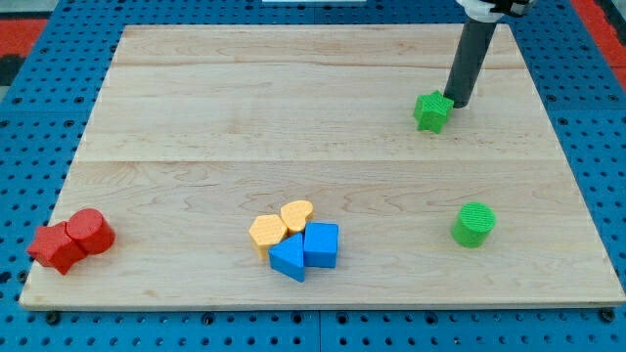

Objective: Move the green blocks towards the bottom right of the board

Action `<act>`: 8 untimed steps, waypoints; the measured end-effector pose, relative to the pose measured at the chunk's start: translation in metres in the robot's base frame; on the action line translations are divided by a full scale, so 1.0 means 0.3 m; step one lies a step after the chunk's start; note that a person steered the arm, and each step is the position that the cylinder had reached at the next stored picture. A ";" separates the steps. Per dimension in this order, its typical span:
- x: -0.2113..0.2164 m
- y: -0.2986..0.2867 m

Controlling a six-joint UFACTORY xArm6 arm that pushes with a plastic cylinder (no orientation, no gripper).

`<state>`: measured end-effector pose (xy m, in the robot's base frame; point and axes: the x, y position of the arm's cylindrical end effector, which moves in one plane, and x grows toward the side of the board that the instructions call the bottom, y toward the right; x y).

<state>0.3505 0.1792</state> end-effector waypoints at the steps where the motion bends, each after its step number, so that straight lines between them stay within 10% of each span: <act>1: 0.000 0.002; 4: -0.008 -0.143; 6: 0.356 -0.021; 8: 0.171 -0.094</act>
